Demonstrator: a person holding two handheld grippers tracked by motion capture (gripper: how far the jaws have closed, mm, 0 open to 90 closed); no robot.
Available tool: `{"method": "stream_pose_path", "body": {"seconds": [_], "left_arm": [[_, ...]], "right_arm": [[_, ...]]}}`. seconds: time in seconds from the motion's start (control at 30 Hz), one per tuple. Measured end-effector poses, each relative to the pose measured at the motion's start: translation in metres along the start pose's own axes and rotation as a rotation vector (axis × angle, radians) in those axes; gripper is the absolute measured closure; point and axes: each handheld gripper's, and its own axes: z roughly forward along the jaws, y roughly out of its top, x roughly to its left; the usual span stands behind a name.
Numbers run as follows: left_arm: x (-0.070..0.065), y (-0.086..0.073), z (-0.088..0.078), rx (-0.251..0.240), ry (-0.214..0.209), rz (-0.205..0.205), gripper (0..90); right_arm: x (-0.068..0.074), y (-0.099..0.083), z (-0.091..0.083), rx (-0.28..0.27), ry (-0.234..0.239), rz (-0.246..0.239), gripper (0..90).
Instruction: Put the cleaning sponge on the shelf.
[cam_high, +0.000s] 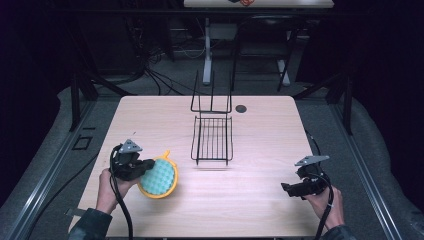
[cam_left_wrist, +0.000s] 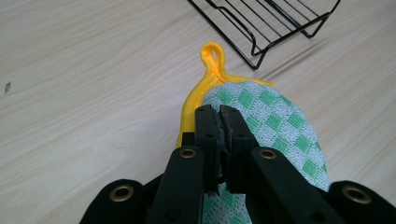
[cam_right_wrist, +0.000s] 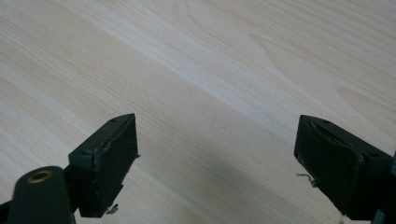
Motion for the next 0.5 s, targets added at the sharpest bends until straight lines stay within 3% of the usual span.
{"method": "stream_pose_path", "body": {"seconds": [0.5], "left_arm": [[-0.006, 0.02, 0.002, -0.024, -0.018, 0.02, 86.8]], "right_arm": [[0.0, 0.0, -0.003, -0.01, -0.005, -0.004, 13.2]]}}
